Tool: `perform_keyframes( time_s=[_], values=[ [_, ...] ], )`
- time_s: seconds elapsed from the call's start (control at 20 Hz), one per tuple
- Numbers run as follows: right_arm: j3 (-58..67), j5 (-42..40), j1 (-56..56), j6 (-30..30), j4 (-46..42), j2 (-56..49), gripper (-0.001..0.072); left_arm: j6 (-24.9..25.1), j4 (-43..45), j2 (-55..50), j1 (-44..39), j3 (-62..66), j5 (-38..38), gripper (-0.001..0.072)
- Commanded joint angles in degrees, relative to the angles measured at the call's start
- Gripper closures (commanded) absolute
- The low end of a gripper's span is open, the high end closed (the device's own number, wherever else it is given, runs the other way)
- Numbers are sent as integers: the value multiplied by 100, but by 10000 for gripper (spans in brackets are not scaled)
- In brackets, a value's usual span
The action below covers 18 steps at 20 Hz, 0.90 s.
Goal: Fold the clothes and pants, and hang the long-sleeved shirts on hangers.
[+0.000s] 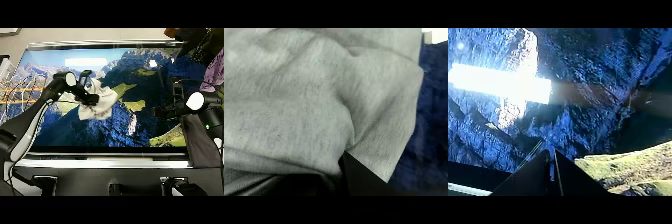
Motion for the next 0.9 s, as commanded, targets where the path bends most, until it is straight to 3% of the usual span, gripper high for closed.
perform_keyframes(
  time_s=[0.0,0.25,0.35,0.4,0.45,0.5,0.55,0.85],
  values=[
    [7,2,4,0,0,2,634,-243,-216,442,-796,-334,-555,695],
    [7,2,4,0,0,2,634,-820,-219,710,-1786,-1386,-210,694],
    [7,2,4,0,0,2,634,-793,-216,708,-1974,-1458,-162,692],
    [7,2,4,0,0,2,634,-796,-238,732,-1969,-1421,-166,654],
    [7,0,4,0,0,2,634,-793,-236,787,-1919,-1344,-170,486],
    [7,2,4,0,2,2,634,-793,-234,879,-1843,-1237,-170,260],
    [7,2,4,0,0,2,634,-728,-234,1014,-1725,-1108,-170,130],
    [7,2,4,0,2,2,634,-181,-232,2201,-570,-826,-289,130]
  ],
)
